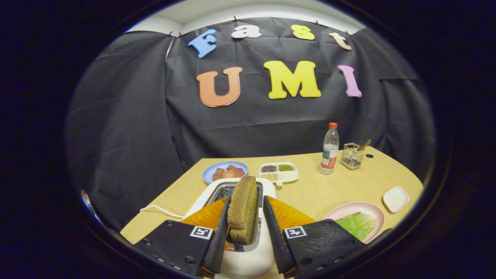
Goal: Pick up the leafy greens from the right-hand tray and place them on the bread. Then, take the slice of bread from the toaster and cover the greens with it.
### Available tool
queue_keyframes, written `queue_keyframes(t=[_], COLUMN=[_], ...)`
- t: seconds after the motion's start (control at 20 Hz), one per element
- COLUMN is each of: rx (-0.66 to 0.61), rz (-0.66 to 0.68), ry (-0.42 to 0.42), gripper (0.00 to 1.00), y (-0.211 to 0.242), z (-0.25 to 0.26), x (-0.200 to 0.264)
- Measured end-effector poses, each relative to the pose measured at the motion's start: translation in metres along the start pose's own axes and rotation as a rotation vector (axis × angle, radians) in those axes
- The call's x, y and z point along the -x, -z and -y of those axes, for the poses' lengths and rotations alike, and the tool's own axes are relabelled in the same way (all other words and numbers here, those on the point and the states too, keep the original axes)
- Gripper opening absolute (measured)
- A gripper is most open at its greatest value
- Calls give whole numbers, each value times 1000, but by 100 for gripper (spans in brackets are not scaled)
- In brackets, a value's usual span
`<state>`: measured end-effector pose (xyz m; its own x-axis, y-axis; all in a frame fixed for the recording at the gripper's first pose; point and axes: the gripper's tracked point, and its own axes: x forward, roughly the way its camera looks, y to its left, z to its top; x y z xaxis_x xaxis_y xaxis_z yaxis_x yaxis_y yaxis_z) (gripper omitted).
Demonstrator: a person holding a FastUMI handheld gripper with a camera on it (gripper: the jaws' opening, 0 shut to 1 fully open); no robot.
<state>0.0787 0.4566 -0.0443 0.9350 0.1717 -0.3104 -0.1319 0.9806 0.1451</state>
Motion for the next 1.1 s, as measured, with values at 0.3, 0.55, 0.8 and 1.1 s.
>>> queue_keyframes(t=[0.3, 0.55, 0.8, 1.1], rx=[-38, -126, -185, -143], rz=[37, 134, 142, 219], ry=[-79, -172, -218, -168], gripper=[11, 10, 10, 10], y=[-14, -61, -80, -80], z=[-8, -3, 17, 76], x=[12, 40, 65, 89])
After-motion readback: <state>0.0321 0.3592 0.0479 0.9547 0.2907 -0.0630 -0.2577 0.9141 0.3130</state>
